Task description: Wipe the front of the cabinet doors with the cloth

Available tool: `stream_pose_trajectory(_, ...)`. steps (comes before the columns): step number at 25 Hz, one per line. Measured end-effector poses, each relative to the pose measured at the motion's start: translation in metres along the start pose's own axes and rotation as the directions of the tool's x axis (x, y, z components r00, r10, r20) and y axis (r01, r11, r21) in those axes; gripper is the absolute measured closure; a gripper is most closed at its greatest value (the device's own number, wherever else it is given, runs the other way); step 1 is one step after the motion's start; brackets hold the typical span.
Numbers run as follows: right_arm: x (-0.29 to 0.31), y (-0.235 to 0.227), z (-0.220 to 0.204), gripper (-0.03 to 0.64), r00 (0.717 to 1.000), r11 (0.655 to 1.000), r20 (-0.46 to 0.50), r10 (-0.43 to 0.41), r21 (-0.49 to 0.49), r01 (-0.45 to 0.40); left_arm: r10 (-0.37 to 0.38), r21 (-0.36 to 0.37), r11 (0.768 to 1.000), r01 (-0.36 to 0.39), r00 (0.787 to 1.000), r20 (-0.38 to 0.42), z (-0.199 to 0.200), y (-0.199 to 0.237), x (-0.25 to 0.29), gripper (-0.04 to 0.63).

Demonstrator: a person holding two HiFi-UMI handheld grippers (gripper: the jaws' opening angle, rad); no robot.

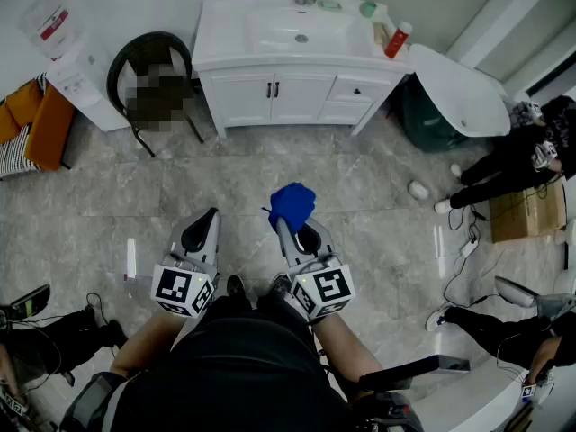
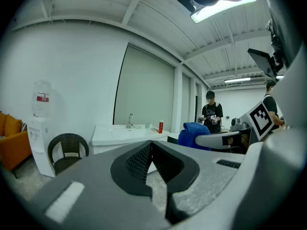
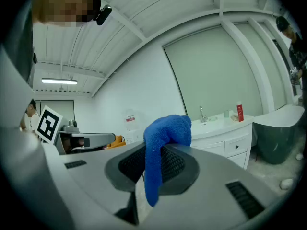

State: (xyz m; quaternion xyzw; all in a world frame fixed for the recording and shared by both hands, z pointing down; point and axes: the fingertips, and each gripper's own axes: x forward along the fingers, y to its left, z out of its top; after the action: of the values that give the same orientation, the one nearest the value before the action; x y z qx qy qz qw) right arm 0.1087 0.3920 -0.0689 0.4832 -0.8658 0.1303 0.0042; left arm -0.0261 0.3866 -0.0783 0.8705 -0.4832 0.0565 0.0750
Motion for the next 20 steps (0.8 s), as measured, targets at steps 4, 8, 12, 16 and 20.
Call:
stream_pose_trajectory(4,-0.002,-0.008,0.004,0.568,1.0,1.0,-0.005,0.002,0.002,-0.002,0.005,0.002,1.0,-0.005,1.0,0.002,0.007,-0.004,0.008,0.592)
stream_pose_trajectory(8,-0.004,-0.016,0.003,0.568,1.0,1.0,-0.013,0.002,-0.001,-0.002,0.008,-0.012,1.0,-0.008,1.0,0.007,0.005,-0.008,0.016,0.592)
stream_pose_trajectory(12,-0.003,-0.019,-0.004,0.568,1.0,1.0,-0.025,0.013,0.01,-0.013,0.019,-0.016,1.0,-0.019,1.0,-0.005,-0.002,-0.01,0.015,0.592)
stream_pose_trajectory(16,-0.004,-0.02,-0.009,0.568,0.999,0.999,-0.028,0.03,0.022,-0.03,0.048,-0.014,0.999,-0.048,0.999,-0.021,-0.006,-0.01,0.01,0.592)
stream_pose_trajectory(20,0.003,-0.032,-0.004,0.568,0.999,0.999,-0.002,0.032,0.025,-0.032,0.094,0.005,0.996,-0.094,0.996,-0.01,-0.001,-0.002,0.008,0.592)
